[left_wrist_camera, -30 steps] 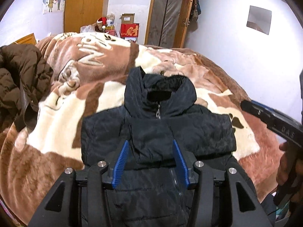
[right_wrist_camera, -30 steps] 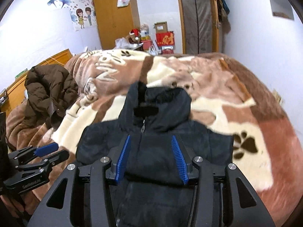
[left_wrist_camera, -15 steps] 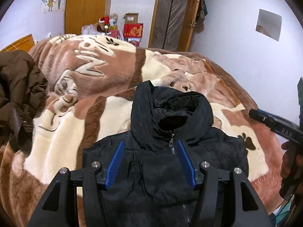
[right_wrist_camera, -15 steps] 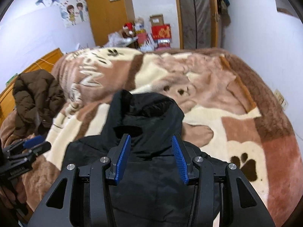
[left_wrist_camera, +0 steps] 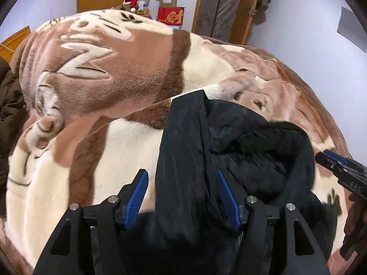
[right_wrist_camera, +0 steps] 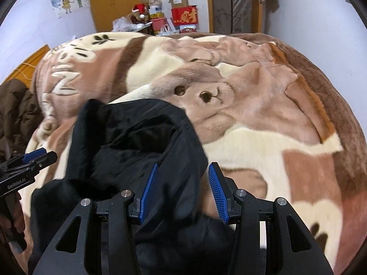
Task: Fold large clothes
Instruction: 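Grasp the hem with both tools and fold it up toward the collar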
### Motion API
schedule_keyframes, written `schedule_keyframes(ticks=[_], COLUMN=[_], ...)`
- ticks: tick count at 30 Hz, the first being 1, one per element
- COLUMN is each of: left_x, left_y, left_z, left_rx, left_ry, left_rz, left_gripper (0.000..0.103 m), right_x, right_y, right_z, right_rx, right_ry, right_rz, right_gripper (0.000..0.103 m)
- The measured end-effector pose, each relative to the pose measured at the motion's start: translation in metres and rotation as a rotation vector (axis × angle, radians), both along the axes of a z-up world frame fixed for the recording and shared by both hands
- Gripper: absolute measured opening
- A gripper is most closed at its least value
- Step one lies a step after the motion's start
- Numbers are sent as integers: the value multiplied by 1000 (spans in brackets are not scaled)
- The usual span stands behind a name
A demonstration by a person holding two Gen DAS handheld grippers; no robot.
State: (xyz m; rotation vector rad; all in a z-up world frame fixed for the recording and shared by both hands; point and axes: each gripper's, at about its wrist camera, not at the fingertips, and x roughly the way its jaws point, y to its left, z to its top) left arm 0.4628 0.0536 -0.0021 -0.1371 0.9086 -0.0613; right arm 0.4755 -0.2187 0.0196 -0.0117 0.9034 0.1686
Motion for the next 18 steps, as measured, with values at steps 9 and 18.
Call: schedule_keyframes(ticks=[9, 18], left_x=[35, -38], left_y=[-5, 29], left_z=[-18, 39], left_rx=[-7, -104], left_ry=[4, -130], left_rz=[0, 39], left_gripper=[1, 0], right_x=[27, -70], right_y=[10, 3], right_z=[-10, 56], right_rx=[-23, 91], right_ry=[39, -111], right_rz=[13, 54], right_gripper=[5, 4])
